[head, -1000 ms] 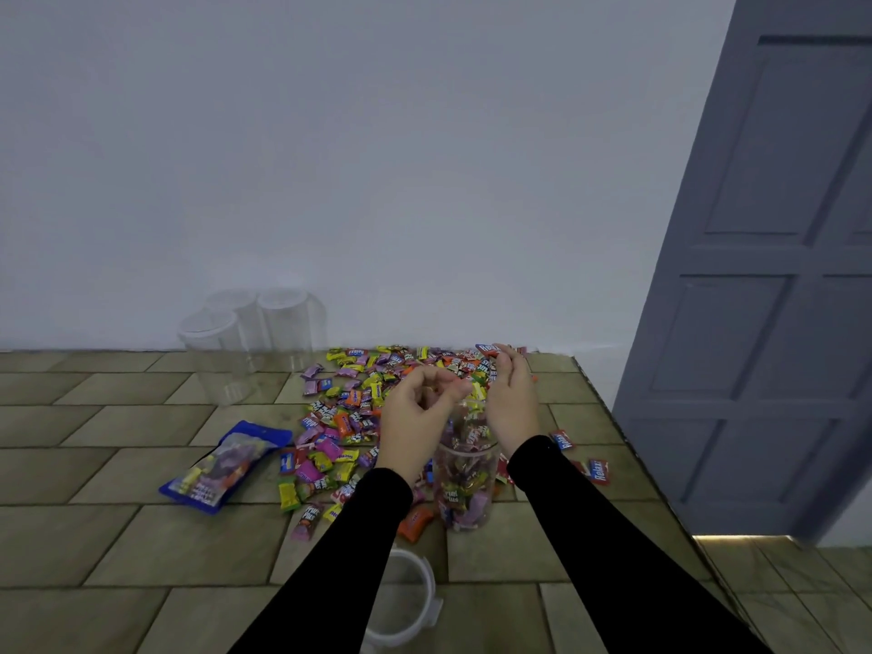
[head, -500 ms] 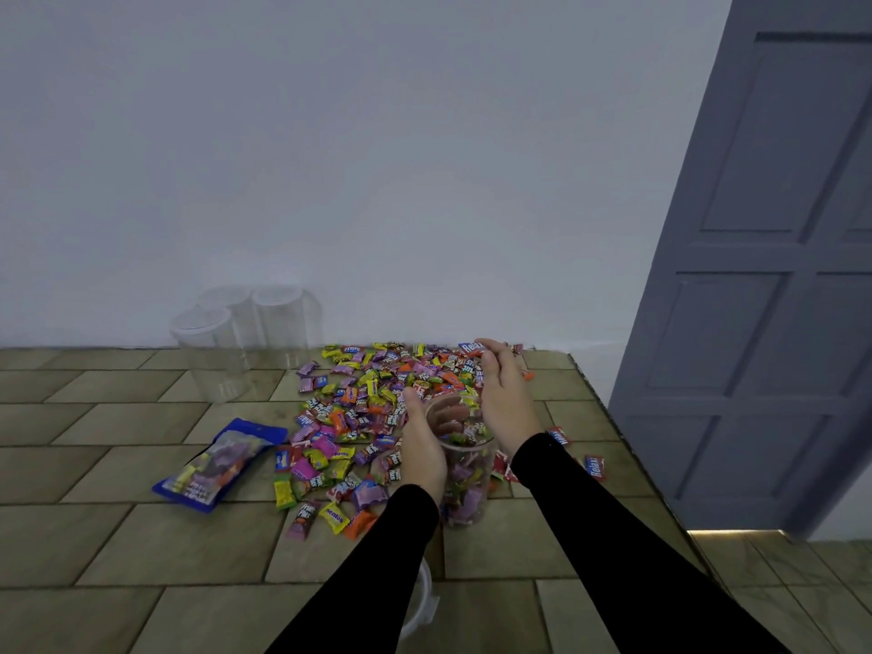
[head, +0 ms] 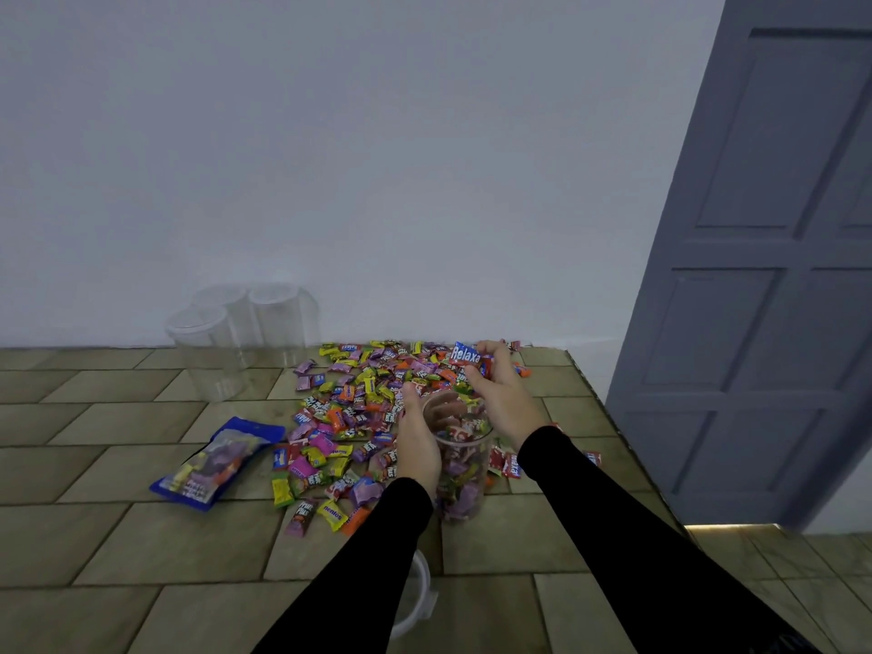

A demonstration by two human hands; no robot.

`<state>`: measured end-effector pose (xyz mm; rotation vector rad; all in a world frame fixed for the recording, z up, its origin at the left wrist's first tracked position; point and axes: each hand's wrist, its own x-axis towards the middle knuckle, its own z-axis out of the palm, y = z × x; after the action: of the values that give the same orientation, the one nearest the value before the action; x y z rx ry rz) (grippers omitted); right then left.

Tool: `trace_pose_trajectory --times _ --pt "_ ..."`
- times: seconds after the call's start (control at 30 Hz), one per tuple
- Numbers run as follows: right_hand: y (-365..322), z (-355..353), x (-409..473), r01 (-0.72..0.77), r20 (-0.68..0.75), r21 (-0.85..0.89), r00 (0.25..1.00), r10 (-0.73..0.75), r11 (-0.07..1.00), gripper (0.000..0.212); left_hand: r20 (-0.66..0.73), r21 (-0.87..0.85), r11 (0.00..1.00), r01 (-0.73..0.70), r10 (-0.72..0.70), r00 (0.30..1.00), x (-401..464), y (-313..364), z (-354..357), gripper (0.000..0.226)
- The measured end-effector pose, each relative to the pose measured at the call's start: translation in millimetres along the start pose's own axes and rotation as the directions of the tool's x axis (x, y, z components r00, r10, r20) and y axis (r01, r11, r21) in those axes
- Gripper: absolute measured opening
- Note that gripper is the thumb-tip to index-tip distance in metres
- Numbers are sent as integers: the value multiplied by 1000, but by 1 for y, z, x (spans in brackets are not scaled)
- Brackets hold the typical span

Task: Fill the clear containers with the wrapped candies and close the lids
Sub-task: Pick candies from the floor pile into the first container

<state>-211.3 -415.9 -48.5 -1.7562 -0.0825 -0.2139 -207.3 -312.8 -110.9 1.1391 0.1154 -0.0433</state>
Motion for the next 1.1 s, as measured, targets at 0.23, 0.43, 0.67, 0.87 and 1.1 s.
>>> trace_pose_trajectory --times 0.23,0.43,0.67,0.87,1.1 --pt "-4 1 -8 75 30 13 997 -75 997 19 36 15 1000 -10 9 999 0 0 -3 98" --pt "-6 1 -11 90 65 117 993 -98 989 23 62 12 1000 12 -13 998 0 1 -4 105" --pt "-5 2 -10 33 99 193 994 -53 981 20 95 59 998 30 -35 995 -2 6 -4 94" --pt "1 -5 -11 171 8 142 985 -173 975 15 92 119 993 13 -24 995 -7 17 -5 76" --pt "12 -19 0 129 -144 106 983 -113 986 16 93 396 871 -292 278 956 -20 64 5 34"
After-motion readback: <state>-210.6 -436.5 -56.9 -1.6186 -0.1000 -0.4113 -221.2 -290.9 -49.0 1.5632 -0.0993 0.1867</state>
